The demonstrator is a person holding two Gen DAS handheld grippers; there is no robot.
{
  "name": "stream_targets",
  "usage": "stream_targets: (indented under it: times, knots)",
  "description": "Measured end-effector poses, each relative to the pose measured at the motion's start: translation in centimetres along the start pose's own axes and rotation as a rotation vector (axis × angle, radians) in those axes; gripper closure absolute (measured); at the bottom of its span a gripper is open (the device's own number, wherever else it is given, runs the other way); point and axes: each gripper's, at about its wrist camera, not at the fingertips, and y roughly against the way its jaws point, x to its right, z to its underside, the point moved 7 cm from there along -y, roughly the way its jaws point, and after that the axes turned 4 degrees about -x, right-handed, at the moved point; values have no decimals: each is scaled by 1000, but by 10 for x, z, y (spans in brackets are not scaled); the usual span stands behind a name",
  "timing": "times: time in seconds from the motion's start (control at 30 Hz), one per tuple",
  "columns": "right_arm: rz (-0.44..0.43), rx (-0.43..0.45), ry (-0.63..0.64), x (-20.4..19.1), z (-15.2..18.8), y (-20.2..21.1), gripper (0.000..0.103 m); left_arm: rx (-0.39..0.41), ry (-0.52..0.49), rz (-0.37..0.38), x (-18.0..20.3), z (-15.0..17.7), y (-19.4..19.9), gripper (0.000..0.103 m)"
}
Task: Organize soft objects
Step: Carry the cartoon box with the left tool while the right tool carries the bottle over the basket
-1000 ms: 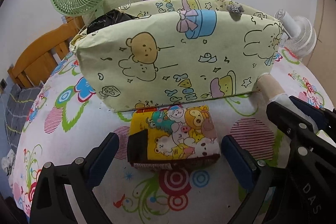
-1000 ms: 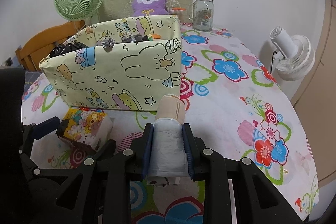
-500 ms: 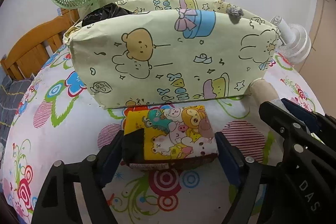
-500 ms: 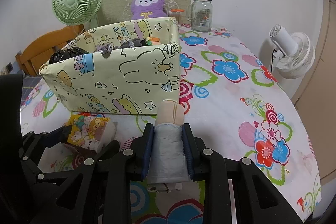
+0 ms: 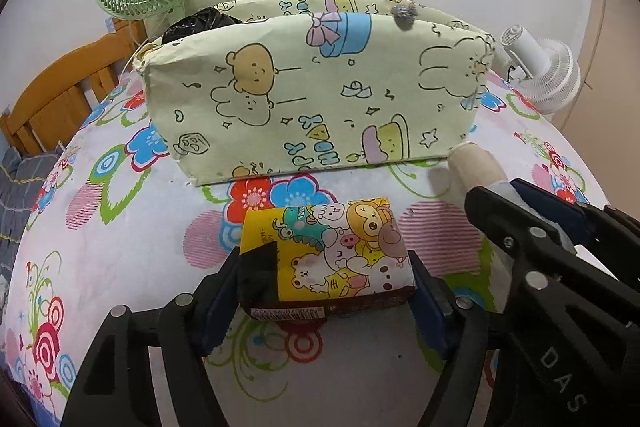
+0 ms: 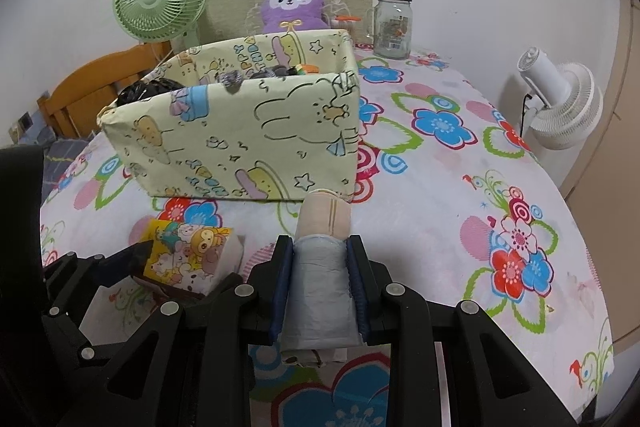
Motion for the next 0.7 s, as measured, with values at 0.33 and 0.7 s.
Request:
stream_targets:
  times: [0.33, 0.7]
  knots:
    - [-9, 18, 7, -5, 4, 15, 73, 41, -9, 2, 2, 1, 21, 26]
    - [-22, 68, 21, -12, -2, 42, 72, 99, -2, -11, -1, -2, 51, 26]
